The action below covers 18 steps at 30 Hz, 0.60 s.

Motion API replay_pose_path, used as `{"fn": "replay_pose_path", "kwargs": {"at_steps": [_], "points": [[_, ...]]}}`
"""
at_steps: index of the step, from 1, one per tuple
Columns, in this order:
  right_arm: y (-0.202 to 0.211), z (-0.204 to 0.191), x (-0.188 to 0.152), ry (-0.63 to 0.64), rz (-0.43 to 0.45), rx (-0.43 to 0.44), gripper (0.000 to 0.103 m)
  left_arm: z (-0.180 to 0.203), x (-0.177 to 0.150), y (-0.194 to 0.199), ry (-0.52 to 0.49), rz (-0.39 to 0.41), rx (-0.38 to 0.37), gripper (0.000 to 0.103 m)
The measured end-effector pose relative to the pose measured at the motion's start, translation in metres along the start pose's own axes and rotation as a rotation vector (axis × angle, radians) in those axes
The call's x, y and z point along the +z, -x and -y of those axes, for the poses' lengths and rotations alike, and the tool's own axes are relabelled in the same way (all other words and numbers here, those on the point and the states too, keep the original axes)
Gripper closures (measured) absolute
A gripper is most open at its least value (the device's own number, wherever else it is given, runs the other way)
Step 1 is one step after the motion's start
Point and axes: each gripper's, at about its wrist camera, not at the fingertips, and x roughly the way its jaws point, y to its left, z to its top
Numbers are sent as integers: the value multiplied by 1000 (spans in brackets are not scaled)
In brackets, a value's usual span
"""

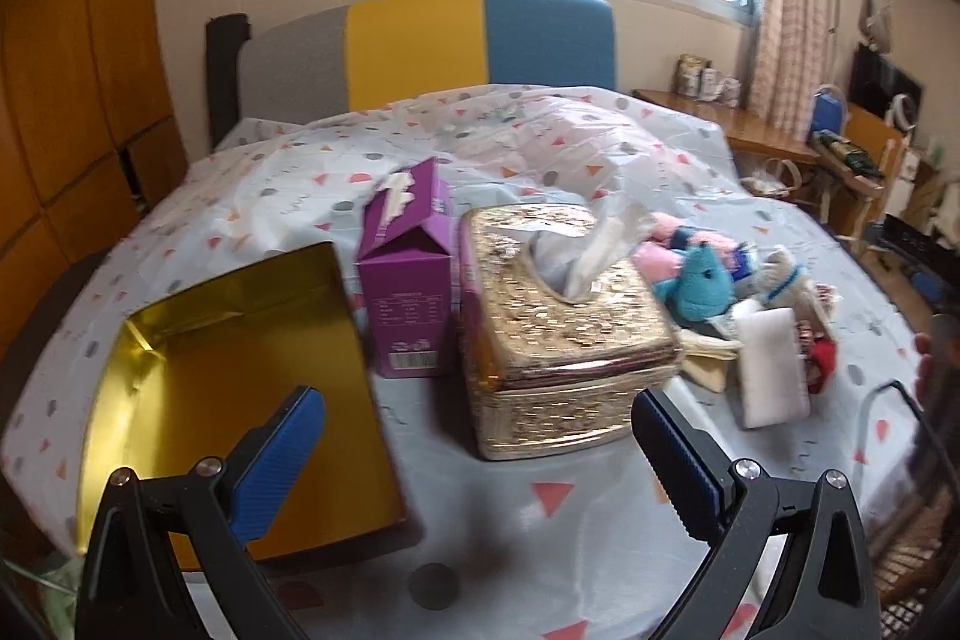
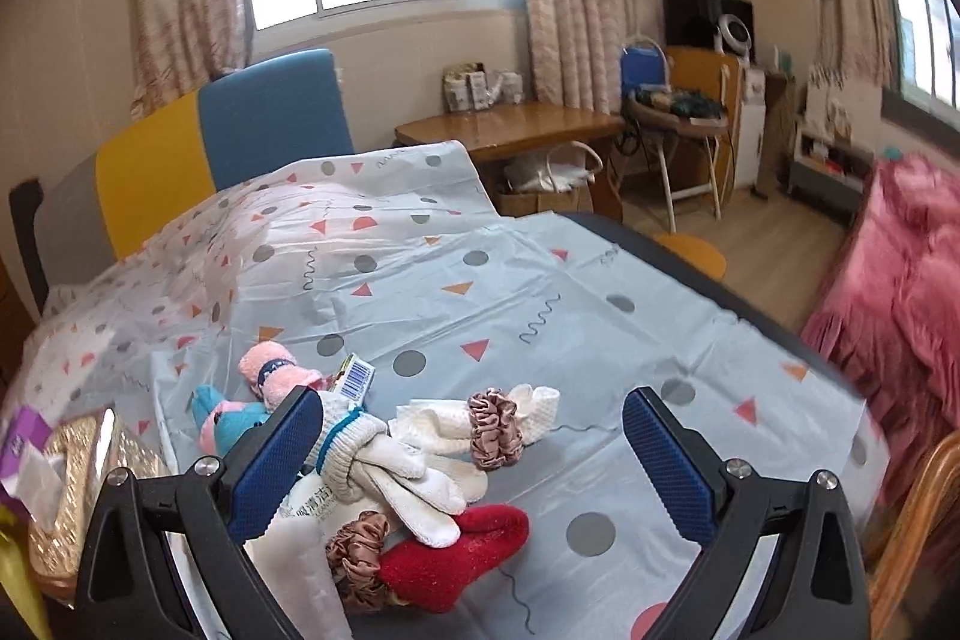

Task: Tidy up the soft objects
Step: 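Move both tools toward the pile of soft items beside the tissue boxes, then grasp the white sponge with the left gripper while the right gripper grasps the knit glove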

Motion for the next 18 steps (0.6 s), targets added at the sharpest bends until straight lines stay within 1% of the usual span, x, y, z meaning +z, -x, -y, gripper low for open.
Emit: {"fn": "replay_pose_path", "kwargs": {"at_steps": [1, 3, 7, 10, 13, 17, 18], "points": [[-1, 5, 0, -26, -6, 9, 1, 1, 0, 1, 1, 5, -27, 0], [-3, 13, -1, -77, -27, 21, 1, 5, 1, 4, -2, 17, -58, 0], [-9, 26, -2, -157, -66, 26, 1, 15, 1, 4, -43, 6, -84, 0], [-12, 31, -4, -185, -88, 28, 1, 24, 0, -1, -76, -25, -117, 0], [-16, 34, -5, -206, -112, 41, 1, 33, 1, 0, -116, -21, -127, 0], [-19, 34, -7, -219, -136, 60, 1, 57, 10, -1, -202, -23, -144, 0], [-19, 34, -7, -221, -139, 64, 1, 67, 13, -3, -229, -30, -168, 0]]}}
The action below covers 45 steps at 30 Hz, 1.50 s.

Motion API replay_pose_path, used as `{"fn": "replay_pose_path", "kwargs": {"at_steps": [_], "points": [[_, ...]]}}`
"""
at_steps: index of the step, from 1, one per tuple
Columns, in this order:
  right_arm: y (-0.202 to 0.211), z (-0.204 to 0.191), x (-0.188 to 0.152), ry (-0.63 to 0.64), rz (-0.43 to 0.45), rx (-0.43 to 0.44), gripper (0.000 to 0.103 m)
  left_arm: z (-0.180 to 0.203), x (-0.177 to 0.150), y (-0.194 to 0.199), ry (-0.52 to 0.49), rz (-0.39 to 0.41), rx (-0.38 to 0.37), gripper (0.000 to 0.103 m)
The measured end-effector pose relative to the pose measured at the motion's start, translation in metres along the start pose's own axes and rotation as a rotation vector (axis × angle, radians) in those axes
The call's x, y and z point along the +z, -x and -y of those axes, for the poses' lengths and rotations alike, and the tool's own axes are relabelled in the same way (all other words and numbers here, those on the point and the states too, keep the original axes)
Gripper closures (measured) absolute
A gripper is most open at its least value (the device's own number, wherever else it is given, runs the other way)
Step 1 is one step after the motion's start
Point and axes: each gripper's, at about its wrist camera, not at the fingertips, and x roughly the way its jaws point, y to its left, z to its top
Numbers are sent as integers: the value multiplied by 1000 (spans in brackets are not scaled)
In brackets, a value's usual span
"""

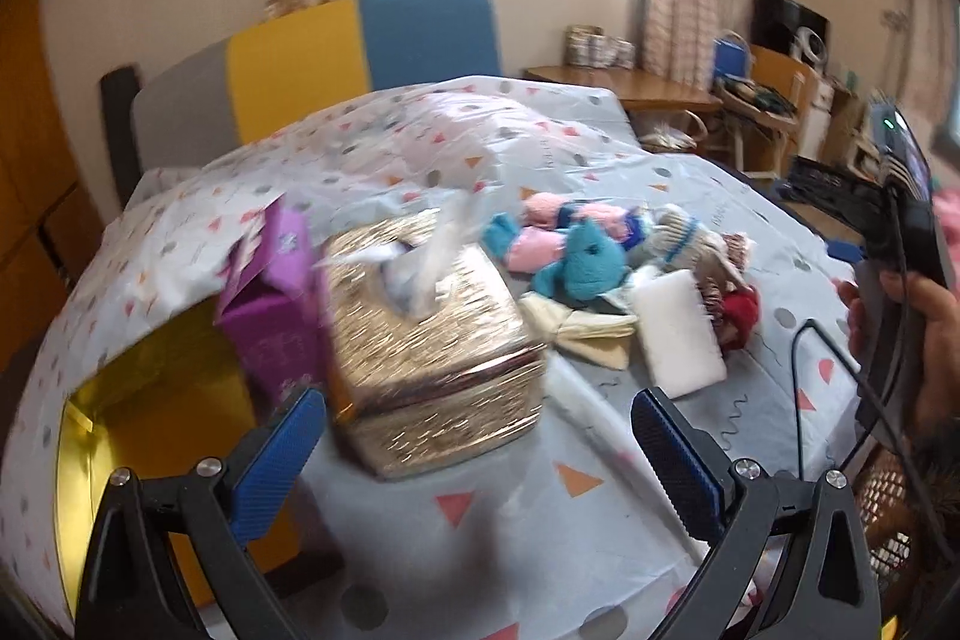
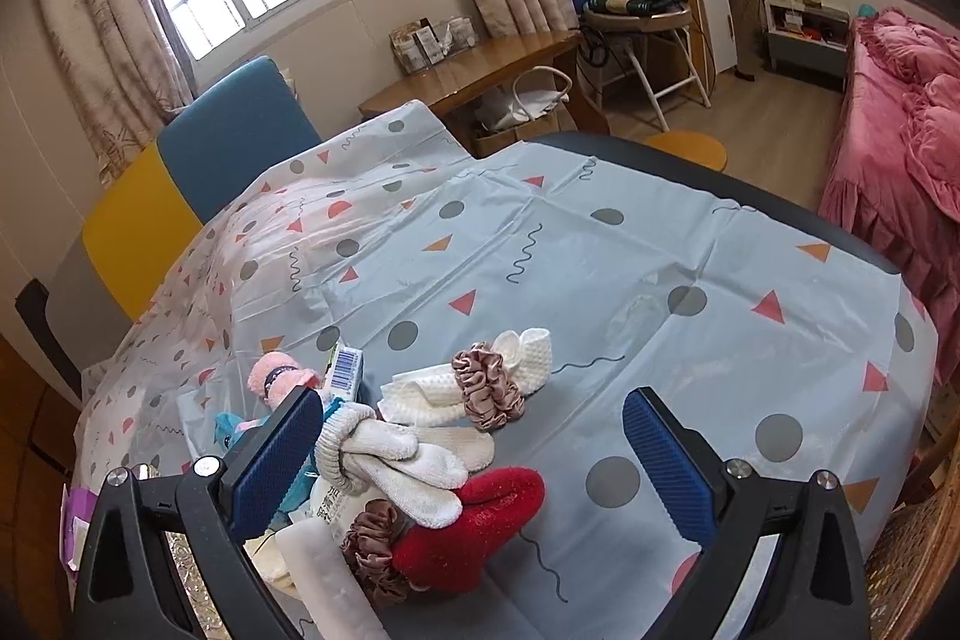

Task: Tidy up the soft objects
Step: 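Grasp the white sponge with the left gripper while the right gripper grasps the knit glove, then carry the white sponge into the gold tray and open the left gripper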

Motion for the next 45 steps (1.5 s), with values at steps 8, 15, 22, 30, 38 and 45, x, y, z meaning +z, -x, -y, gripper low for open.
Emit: {"fn": "replay_pose_path", "kwargs": {"at_steps": [8, 15, 22, 30, 38, 45], "points": [[1, 17, 3, -89, -6, -4, 1, 66, 26, -46, -112, -92, -193, 14], [-5, 22, 3, -121, -36, 26, 1, 98, 32, -107, -90, -235, -250, 22], [-9, 14, 1, -93, -62, 42, 1, 118, 36, -155, -44, -313, -262, 21], [-14, 8, -1, -61, -84, 45, 1, 106, 18, -143, -42, -284, -316, 50], [-26, -23, -11, 99, -171, 55, 12, 78, -1, -97, -72, -213, -313, 49], [-67, -82, -7, 398, -259, 26, 14, 55, 0, -56, -62, -128, -329, 49]]}}
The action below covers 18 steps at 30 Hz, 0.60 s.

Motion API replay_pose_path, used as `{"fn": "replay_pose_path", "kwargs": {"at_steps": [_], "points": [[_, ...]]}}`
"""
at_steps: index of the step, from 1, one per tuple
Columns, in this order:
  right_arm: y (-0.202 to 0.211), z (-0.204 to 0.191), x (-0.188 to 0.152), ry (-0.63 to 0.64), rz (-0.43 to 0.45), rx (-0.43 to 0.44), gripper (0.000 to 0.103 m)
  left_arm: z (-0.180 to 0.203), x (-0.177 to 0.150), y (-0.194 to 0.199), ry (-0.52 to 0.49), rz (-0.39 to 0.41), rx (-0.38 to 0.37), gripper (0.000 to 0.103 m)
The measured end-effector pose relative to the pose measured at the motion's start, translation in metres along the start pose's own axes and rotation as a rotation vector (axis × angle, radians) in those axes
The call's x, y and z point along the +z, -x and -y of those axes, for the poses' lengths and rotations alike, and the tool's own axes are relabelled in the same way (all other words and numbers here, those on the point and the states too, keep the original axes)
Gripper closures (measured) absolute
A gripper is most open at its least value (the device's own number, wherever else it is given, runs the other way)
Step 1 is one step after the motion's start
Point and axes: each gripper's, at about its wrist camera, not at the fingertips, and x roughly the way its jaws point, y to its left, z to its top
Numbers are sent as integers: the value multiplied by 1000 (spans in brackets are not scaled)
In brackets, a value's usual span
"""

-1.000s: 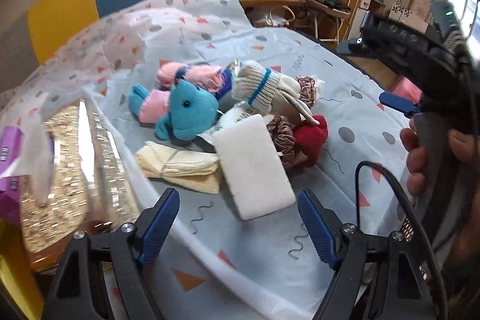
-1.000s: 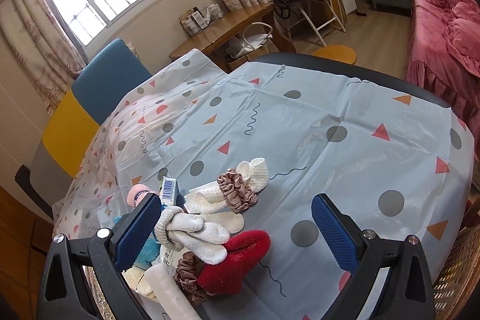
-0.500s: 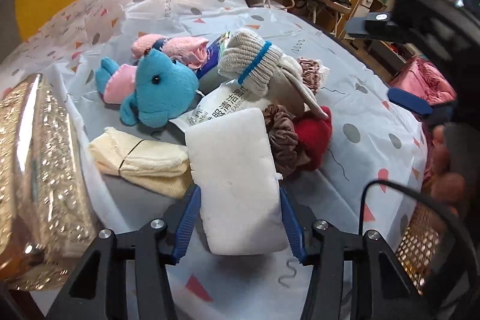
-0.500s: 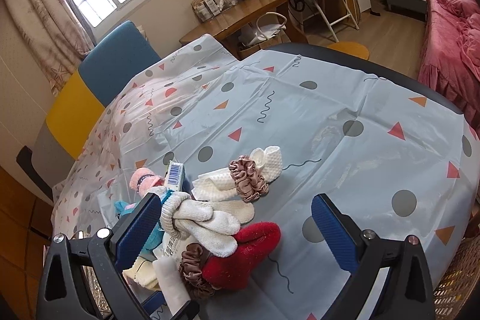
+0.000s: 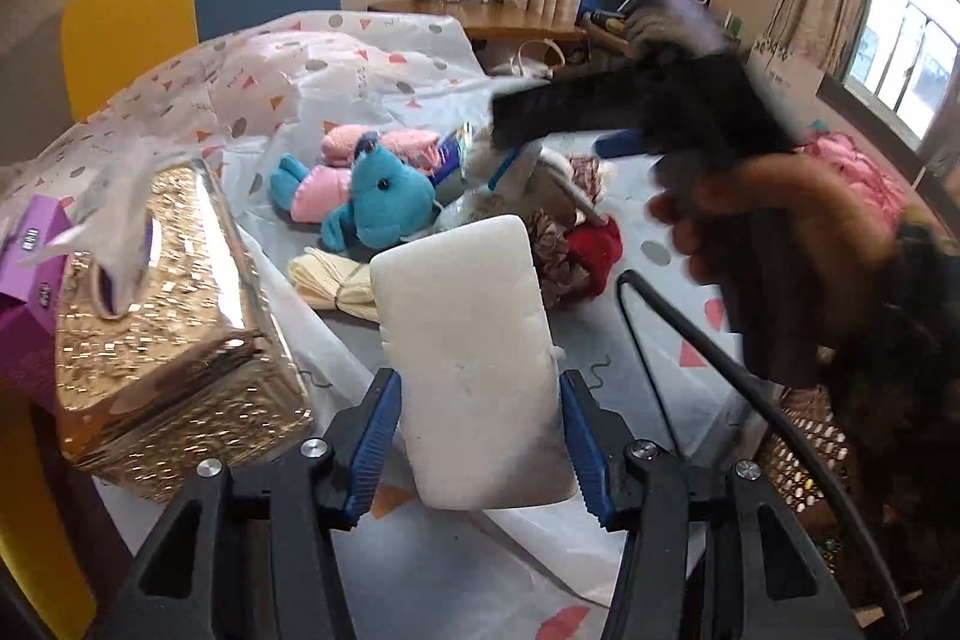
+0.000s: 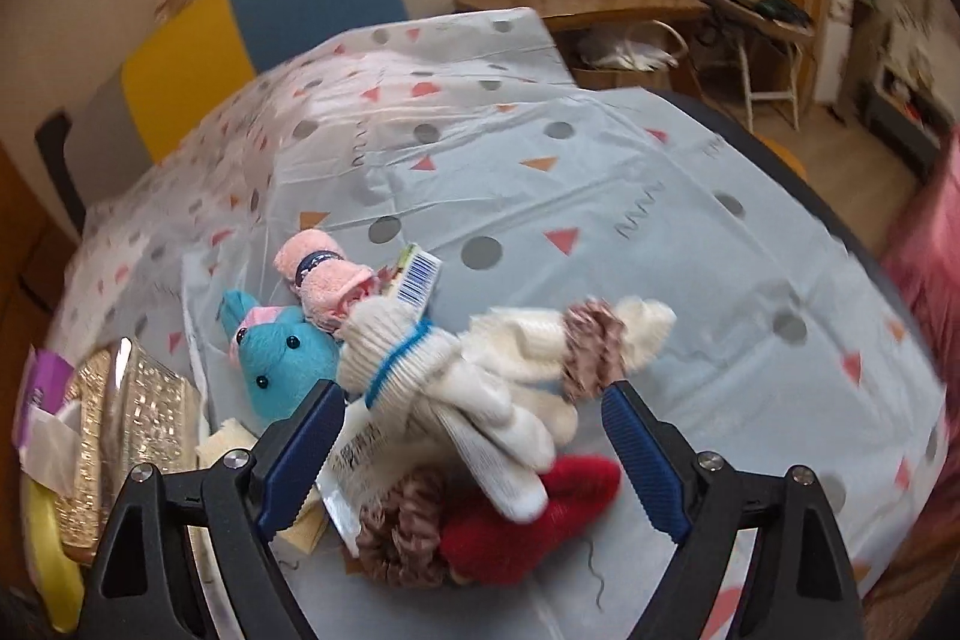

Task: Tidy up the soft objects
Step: 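Carry the white sponge into the gold tray and open the left gripper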

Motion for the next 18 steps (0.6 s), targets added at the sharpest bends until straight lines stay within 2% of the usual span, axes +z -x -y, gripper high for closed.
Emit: {"fn": "replay_pose_path", "kwargs": {"at_steps": [2, 4, 5, 6, 8, 12, 15, 18], "points": [[-20, -8, 1, 46, -45, -9, 16, -8, 2, 18, 16, 36, -10, 49], [-42, -9, -6, 55, -109, 0, 46, -18, 4, 40, 45, 79, -8, 48], [-49, -9, -10, 54, -147, -21, 53, -24, 5, 48, 60, 93, -6, 48], [-47, -9, -12, 68, -134, -21, 56, -33, 6, 59, 84, 117, -2, 48], [-41, -10, -14, 99, -105, -22, 58, -51, 8, 77, 142, 149, 35, 47], [-43, -9, -14, 101, -117, -23, 58, -104, 6, 113, 279, 223, 102, 47], [-43, -9, -14, 96, -125, -17, 58, -150, -1, 130, 362, 247, 201, 47], [-42, -8, -13, 91, -130, -13, 58, -197, -12, 133, 446, 228, 312, 47]]}}
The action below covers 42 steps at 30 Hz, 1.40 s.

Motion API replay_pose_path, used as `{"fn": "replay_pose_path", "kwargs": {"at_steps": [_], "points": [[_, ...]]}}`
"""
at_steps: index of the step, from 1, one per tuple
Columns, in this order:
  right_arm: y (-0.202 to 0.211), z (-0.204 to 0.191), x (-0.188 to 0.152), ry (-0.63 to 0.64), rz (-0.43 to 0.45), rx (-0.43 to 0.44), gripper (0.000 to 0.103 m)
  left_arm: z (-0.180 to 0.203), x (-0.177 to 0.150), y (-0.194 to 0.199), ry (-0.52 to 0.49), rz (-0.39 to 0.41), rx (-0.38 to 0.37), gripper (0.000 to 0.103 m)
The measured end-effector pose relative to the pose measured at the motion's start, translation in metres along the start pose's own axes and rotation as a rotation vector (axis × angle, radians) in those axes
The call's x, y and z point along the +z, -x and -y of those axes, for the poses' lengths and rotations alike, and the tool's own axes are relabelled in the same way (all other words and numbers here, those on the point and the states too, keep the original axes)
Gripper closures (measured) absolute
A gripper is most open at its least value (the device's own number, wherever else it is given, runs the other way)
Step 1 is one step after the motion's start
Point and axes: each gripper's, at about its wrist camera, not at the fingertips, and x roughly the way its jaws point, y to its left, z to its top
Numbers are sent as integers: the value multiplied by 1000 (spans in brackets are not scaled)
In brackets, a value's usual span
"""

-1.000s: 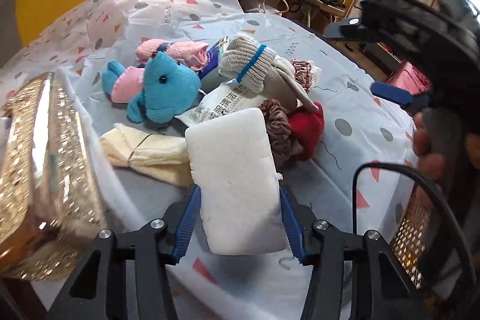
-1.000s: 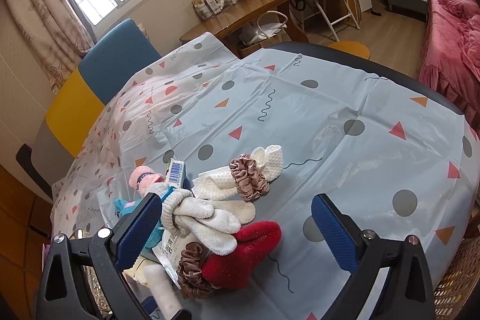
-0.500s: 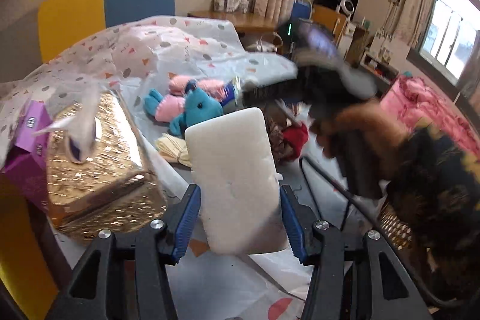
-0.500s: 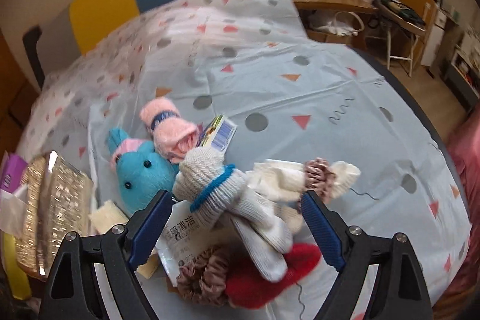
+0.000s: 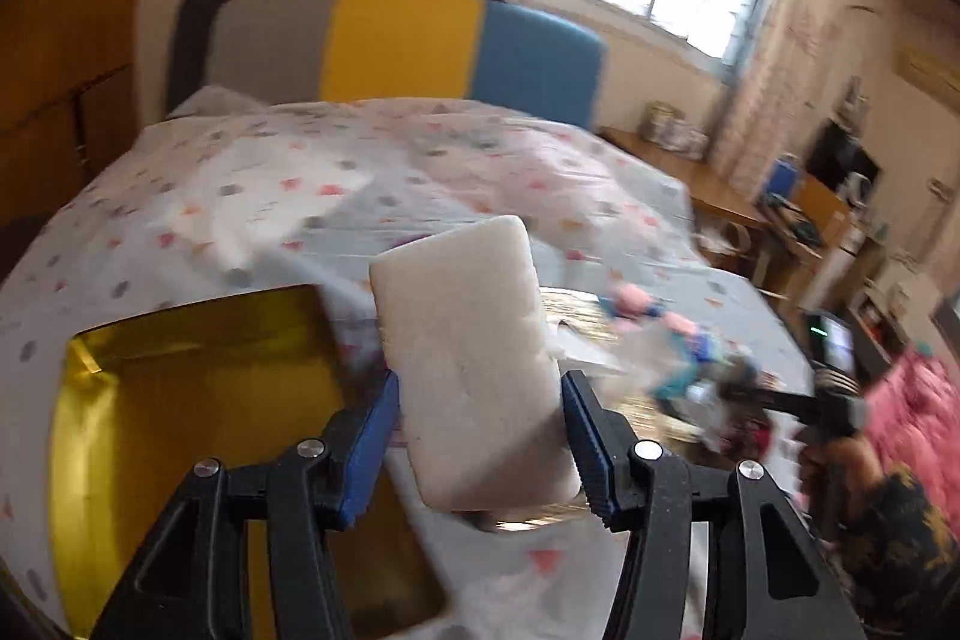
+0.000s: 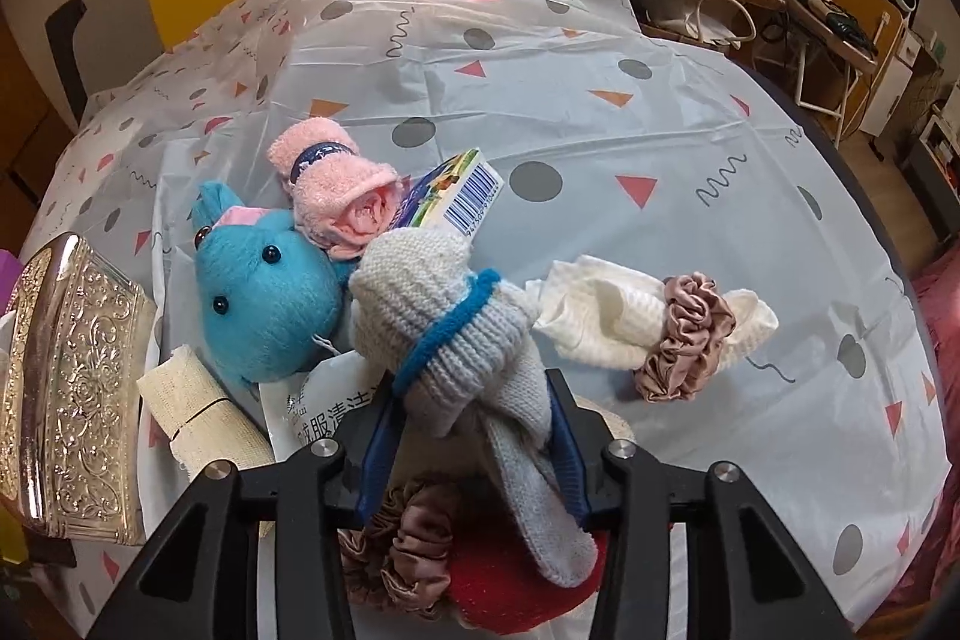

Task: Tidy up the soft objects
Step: 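Carry the white sponge into the gold tray and open the left gripper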

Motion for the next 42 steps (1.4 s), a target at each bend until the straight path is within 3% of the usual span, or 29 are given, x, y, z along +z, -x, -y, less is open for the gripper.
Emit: {"fn": "replay_pose_path", "kwargs": {"at_steps": [8, 14, 17, 20, 23, 24, 26, 28, 31, 37, 42], "points": [[0, -7, 1, 42, 12, -41, 58, -82, 11, -77, 142, -147, 163, 47], [0, -9, 0, 63, 24, -71, 58, -95, 12, -130, 156, -225, 221, 45], [0, -10, 0, 75, 29, -79, 58, -95, 10, -144, 126, -246, 257, 38], [0, -10, 0, 73, 28, -76, 58, -96, 5, -138, 147, -249, 246, 38], [0, -8, 0, 64, 25, -66, 58, -94, -3, -120, 137, -198, 260, 36], [0, -8, 1, 66, 26, -66, 58, -93, -7, -110, 145, -175, 249, 33], [0, -9, 0, 70, 31, -71, 58, -94, -13, -92, 170, -119, 222, 15], [0, -10, 0, 75, 38, -79, 59, -93, -20, -71, 180, -51, 212, 12], [2, -10, 1, 75, 52, -81, 60, -91, -30, -44, 179, -10, 219, 4], [19, -11, 4, 54, 131, 4, 62, -93, -50, -10, 185, 3, 245, 2], [17, -9, 5, 26, 107, 54, 62, -99, -71, 6, 212, 19, 340, 0]]}}
